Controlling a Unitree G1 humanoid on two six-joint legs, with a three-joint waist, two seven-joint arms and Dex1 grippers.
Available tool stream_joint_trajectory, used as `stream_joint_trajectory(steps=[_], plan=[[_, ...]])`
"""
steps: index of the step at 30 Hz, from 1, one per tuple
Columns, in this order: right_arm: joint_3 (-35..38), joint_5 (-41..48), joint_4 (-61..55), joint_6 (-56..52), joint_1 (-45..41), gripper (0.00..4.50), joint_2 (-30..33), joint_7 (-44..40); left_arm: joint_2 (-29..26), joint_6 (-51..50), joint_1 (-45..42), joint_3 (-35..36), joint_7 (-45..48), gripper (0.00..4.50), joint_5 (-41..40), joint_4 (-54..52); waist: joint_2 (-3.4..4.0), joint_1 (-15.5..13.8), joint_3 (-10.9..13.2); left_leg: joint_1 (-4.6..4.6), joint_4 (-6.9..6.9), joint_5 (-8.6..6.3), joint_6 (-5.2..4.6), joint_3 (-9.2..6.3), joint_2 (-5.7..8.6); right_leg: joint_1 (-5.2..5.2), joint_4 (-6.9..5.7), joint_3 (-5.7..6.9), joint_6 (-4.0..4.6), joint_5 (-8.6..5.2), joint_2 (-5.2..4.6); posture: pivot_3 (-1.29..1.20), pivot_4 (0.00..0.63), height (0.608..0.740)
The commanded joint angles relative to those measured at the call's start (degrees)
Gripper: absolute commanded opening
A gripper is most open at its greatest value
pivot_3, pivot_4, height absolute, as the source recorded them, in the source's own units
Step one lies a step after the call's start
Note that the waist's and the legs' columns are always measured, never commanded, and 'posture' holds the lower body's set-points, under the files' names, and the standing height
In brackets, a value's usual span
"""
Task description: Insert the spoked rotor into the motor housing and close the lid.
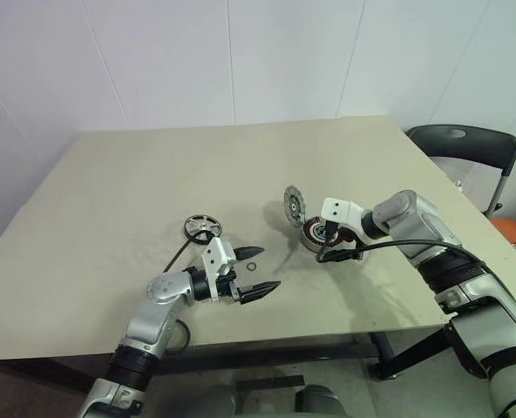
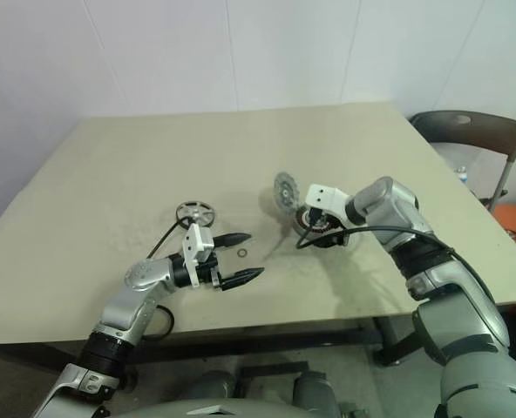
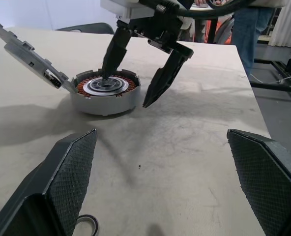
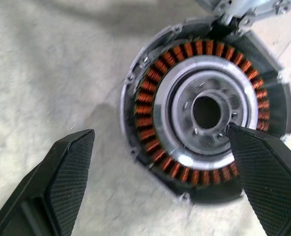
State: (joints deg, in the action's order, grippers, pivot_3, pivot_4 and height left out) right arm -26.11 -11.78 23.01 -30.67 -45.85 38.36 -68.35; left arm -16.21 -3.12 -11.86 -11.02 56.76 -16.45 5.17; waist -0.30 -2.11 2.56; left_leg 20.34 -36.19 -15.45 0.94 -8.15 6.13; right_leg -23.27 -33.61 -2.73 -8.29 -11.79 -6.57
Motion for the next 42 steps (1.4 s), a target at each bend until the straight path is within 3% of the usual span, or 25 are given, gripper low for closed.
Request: stream_joint_trajectory(steps=[1,15,40,42], plan=[[1.0,0.54,-1.27,-0.41,-0.01,4.47,0.28,-0.86,-0.09,1.39,-1.15,0.1,0.42,4.5,-0.13,-0.18,0.0,-0.02,0.0,-0.01,-0.01,0.0,0.0,0.0,0.0,0.0,-0.02,0.0,0.0,0.0,0.0,0.0,0.0,0.74],[3.77,2.38,-6.08,-1.35,-2.41,4.47,-0.74,-0.36,-0.04,3.16,-0.9,0.17,1.16,4.5,0.0,2.02,0.0,-0.07,0.0,0.02,-0.04,0.01,0.01,0.03,-0.01,-0.06,-0.08,-0.05,0.01,0.01,0.02,0.0,0.0,0.74],[2.43,1.39,-1.43,-0.72,1.87,4.47,-1.84,2.18,-0.06,1.85,-1.18,0.05,0.23,4.5,-0.11,0.18,-0.01,-0.02,-0.01,0.0,-0.11,0.01,0.01,0.05,-0.01,-0.05,-0.21,-0.06,0.01,0.01,0.02,0.0,0.0,0.74],[2.59,1.55,-1.03,-0.63,2.11,4.09,-2.09,2.52,-0.03,1.95,-1.04,0.0,0.2,4.5,-0.05,0.18,-0.02,-0.06,-0.02,-0.04,-0.12,0.01,0.01,0.06,-0.01,-0.04,-0.27,-0.08,0.01,0.01,0.02,0.0,0.0,0.74]])
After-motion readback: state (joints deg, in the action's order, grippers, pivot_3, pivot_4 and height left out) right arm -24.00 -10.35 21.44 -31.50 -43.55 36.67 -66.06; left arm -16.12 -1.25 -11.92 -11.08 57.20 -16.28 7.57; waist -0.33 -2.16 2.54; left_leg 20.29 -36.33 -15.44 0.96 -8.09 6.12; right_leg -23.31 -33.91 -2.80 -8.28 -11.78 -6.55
